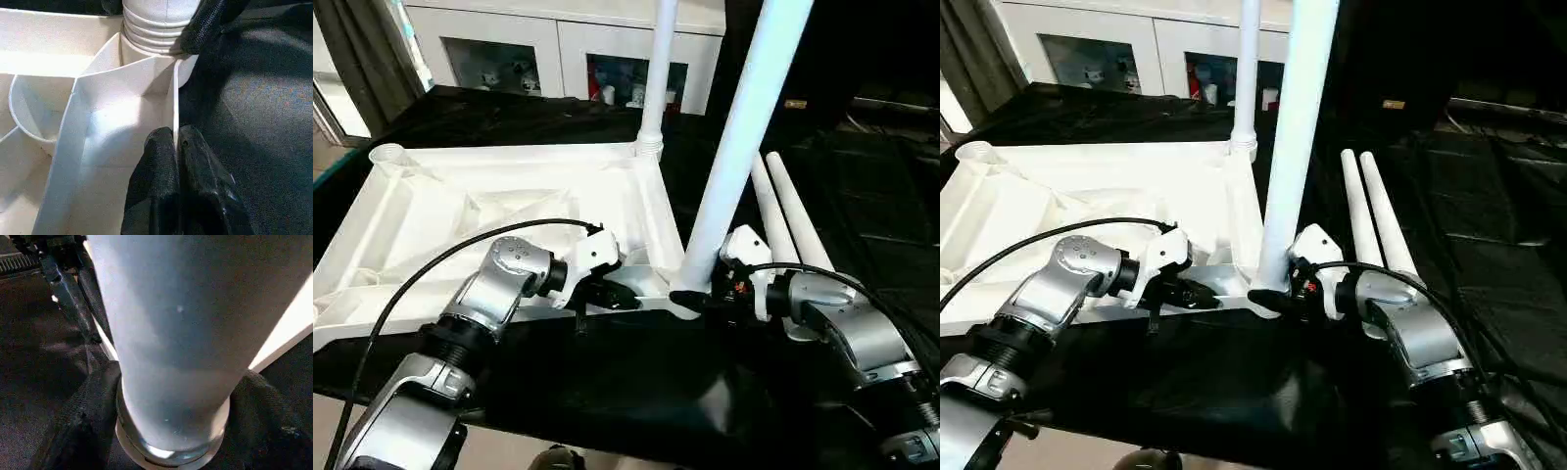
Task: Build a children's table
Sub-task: Rotate leg to tighten
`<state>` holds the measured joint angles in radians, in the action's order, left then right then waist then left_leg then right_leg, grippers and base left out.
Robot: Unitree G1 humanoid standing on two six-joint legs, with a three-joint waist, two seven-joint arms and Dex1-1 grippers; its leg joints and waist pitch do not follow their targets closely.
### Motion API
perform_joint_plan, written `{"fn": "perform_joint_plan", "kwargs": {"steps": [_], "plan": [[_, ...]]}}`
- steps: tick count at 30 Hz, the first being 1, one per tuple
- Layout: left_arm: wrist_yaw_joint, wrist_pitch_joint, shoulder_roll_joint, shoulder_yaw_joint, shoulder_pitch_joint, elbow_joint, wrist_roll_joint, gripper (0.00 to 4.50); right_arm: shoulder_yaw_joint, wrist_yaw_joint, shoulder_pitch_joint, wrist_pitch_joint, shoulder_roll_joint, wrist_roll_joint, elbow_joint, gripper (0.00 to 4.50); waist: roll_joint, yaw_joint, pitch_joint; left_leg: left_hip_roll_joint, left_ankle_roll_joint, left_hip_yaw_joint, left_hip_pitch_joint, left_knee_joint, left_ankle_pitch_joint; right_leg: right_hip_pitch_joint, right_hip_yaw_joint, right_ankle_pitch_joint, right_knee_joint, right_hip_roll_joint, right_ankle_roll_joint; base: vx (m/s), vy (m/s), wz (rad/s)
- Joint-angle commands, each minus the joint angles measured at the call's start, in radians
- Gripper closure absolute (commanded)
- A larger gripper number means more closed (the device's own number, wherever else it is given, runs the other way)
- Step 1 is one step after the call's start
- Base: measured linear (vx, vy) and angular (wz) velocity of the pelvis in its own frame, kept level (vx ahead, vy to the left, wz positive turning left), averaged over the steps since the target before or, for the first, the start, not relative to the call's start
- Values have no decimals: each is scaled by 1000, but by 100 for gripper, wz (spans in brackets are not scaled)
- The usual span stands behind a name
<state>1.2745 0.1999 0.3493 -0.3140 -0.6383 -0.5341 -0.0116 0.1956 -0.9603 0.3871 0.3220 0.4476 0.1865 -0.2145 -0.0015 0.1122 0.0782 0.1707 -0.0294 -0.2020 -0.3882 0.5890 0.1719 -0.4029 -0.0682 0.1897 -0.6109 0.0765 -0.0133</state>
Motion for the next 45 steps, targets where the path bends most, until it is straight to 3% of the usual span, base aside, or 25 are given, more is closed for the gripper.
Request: {"fn": "perform_joint_plan", "kwargs": {"steps": [1, 4, 7, 8, 9, 15, 17, 24, 25, 27, 29, 31, 38, 39, 40, 42, 45], "plan": [[35, 11, -14, -23, 14, 20, 25, 450, -39, 50, 0, 7, -8, 0, 6, 176, -12, 0, -72, 70, 64, 32, 25, -66, 154, 47, 56, 150, 68, 91, -243, 0, 0, 0], [-58, 13, -49, 0, -8, -28, 8, 450, -64, 164, 11, -15, -56, -29, -56, 177, -14, -4, -70, 70, 55, 32, 24, -66, 157, 45, 56, 163, 69, 91, -243, 0, 0, 0], [-286, 18, -139, 37, -91, -176, -38, 450, -125, 386, 45, 18, -166, -39, -186, 178, -13, -9, -69, 66, 20, 33, 29, -68, 200, 42, 56, 242, 79, 92, -229, 0, 0, 0], [-300, 18, -145, 39, -96, -185, -40, 450, -130, 400, 47, 21, -173, -38, -192, 178, -14, -11, -67, 64, 16, 32, 32, -69, 211, 38, 56, 257, 84, 91, -227, 0, 0, 0], [-369, 24, -175, 49, -121, -225, -48, 450, -149, 463, 58, 36, -211, -33, -221, 178, -17, -12, -69, 64, 9, 36, 31, -70, 212, 45, 54, 271, 85, 94, -218, 0, 0, 0], [-555, 39, -280, 75, -198, -334, -57, 450, -189, 675, 102, 56, -327, -40, -297, 178, -12, -6, -73, 64, 7, 35, 33, -70, 203, 44, 56, 245, 86, 94, -208, 0, 0, 0], [-574, 14, -309, 72, -218, -366, -62, 450, -193, 731, 125, 43, -359, -58, -325, 178, -8, -6, -75, 64, 6, 35, 31, -71, 197, 44, 56, 220, 83, 92, -207, 0, 0, 0], [-590, -84, -331, 51, -248, -442, -90, 450, -214, 774, 153, 2, -390, -69, -350, 178, -9, -2, -75, 64, 5, 36, 34, -74, 225, 46, 56, 249, 90, 95, -189, 0, 0, 0], [-591, -89, -331, 49, -250, -448, -92, 450, -214, 777, 154, -5, -389, -71, -351, 143, -9, -1, -75, 66, 3, 37, 34, -74, 228, 46, 56, 247, 89, 96, -189, 0, 0, 0], [-586, -118, -327, 46, -250, -463, -95, 450, -229, 782, 156, -18, -388, -69, -349, 143, -9, -1, -75, 66, 3, 37, 35, -75, 235, 45, 56, 252, 89, 97, -192, 0, 0, 0], [-577, -136, -325, 43, -250, -466, -98, 450, -228, 787, 157, -31, -383, -79, -347, 103, -9, -1, -75, 66, 2, 38, 34, -76, 239, 46, 56, 262, 90, 98, -189, 0, 0, 0], [-573, -145, -325, 43, -250, -469, -99, 450, -224, 788, 157, -46, -378, -89, -343, 98, -9, 0, -79, 66, 3, 38, 31, -75, 234, 49, 56, 263, 89, 99, -186, 0, 0, 0], [-547, -235, -339, 52, -259, -495, -99, 450, -211, 740, 109, -70, -324, -98, -226, 98, -4, 5, -80, 65, 13, 37, 30, -73, 225, 49, 56, 254, 90, 99, -179, 0, 0, 0], [-554, -254, -342, 56, -264, -501, -98, 450, -203, 717, 91, -69, -303, -103, -194, 98, -8, 5, -80, 64, 20, 35, 30, -71, 222, 48, 57, 256, 91, 97, -180, 0, 0, 0], [-555, -255, -342, 57, -265, -502, -98, 450, -203, 714, 89, -69, -301, -103, -191, 98, -2, 7, -79, 63, 23, 36, 29, -70, 220, 48, 56, 261, 92, 98, -178, 0, 0, 0], [-560, -280, -343, 62, -268, -505, -96, 450, -196, 678, 68, -62, -273, -101, -155, 98, -4, 12, -81, 64, 34, 36, 28, -69, 208, 50, 56, 265, 92, 98, -171, 0, 0, 0], [-559, -290, -344, 67, -269, -505, -93, 450, -194, 649, 54, -59, -254, -94, -131, 98, 3, 13, -83, 64, 39, 37, 25, -68, 200, 49, 54, 255, 89, 97, -177, 0, 0, 0]]}}
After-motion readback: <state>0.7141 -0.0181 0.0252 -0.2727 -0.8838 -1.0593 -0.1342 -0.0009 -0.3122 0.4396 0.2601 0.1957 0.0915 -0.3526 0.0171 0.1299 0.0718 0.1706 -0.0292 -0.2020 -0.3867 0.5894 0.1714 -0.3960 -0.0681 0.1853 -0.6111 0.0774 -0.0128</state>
